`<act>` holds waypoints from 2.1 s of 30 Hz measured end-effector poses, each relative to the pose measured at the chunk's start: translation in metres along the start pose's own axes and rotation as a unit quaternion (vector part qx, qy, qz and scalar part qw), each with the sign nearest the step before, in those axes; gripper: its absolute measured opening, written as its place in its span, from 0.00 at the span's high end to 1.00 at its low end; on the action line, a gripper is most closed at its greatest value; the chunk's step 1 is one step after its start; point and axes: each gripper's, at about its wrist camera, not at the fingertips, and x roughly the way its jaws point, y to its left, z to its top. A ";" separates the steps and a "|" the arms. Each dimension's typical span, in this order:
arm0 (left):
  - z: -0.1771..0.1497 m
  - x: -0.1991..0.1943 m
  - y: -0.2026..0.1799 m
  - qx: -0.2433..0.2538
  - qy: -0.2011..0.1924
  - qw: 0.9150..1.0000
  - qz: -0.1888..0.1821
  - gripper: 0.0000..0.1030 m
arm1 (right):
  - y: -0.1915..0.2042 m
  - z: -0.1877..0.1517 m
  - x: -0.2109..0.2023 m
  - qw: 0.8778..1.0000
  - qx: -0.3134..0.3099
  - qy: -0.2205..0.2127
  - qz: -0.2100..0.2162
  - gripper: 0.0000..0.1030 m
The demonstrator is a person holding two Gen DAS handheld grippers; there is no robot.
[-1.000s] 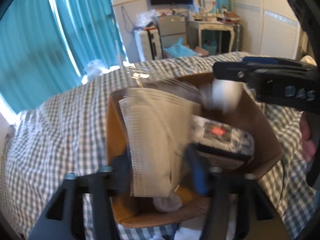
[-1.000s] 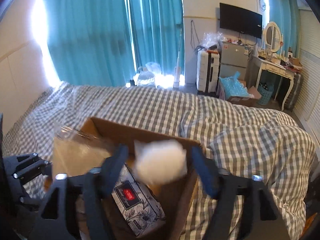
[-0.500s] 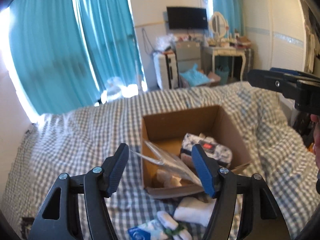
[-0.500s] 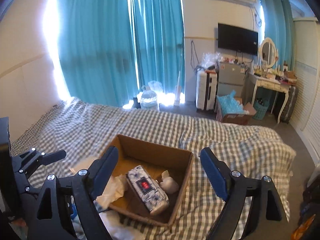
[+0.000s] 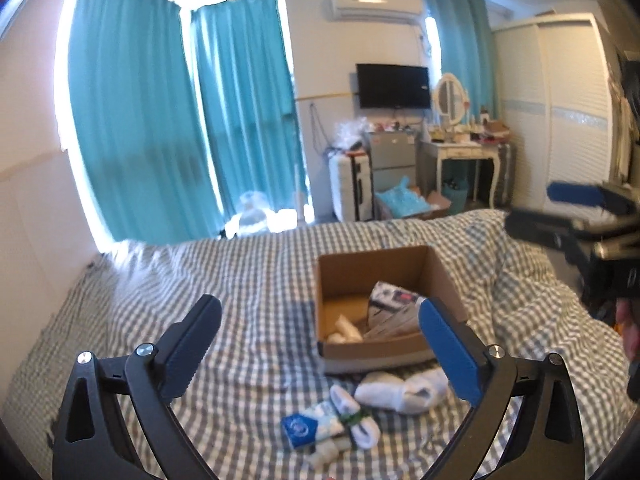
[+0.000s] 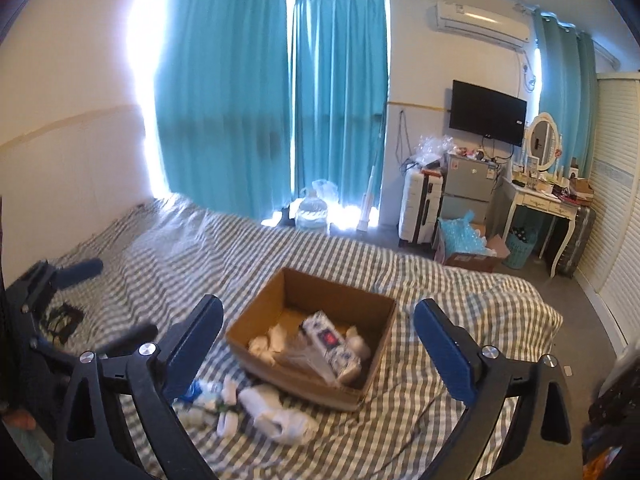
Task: Organize soft objects
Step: 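Grasp the white sock with the right tool while the left tool grasps the white rolled sock, then carry both socks over the box and open both tools to drop them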
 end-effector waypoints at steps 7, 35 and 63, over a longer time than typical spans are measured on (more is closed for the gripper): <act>-0.049 0.021 0.005 -0.033 0.038 0.999 0.004 0.02 | 0.020 -0.047 0.007 0.999 -0.015 0.046 0.012 0.06; -0.192 0.131 -0.013 -0.065 0.261 0.963 -0.009 0.46 | 0.026 -0.209 0.134 0.981 0.015 0.187 0.041 0.06; -0.172 0.085 -0.013 -0.084 0.197 0.977 -0.016 0.86 | 0.022 -0.217 0.126 0.982 0.048 0.178 0.040 0.51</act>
